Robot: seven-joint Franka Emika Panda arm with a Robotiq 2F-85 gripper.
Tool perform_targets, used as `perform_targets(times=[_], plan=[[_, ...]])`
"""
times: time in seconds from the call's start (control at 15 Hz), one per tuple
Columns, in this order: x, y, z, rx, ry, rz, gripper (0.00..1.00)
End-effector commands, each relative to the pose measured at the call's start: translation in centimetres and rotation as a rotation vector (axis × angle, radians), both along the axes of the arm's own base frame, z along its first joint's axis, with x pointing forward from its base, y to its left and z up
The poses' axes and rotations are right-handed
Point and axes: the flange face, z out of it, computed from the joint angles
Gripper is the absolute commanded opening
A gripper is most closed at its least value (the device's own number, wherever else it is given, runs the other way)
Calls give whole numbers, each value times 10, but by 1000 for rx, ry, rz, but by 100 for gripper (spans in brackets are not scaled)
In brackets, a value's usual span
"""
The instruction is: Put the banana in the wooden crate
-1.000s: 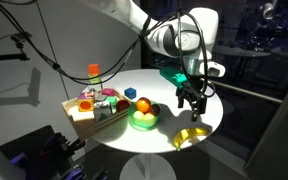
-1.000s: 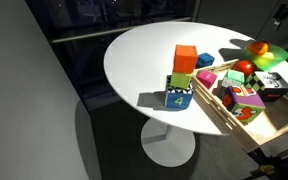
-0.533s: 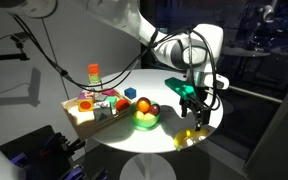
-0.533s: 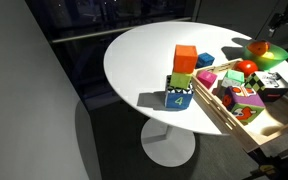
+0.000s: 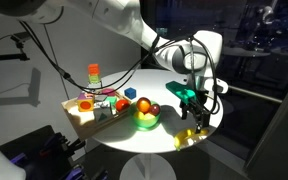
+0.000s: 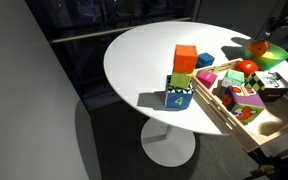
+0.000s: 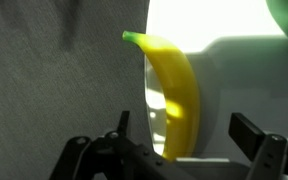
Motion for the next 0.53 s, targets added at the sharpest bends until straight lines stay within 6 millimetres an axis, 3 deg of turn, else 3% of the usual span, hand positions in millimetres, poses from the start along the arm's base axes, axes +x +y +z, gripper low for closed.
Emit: perform_targets(times=[0.0, 0.47], plan=[[9, -9, -9, -3, -16, 15, 100], [13, -13, -33, -25, -15, 19, 100]])
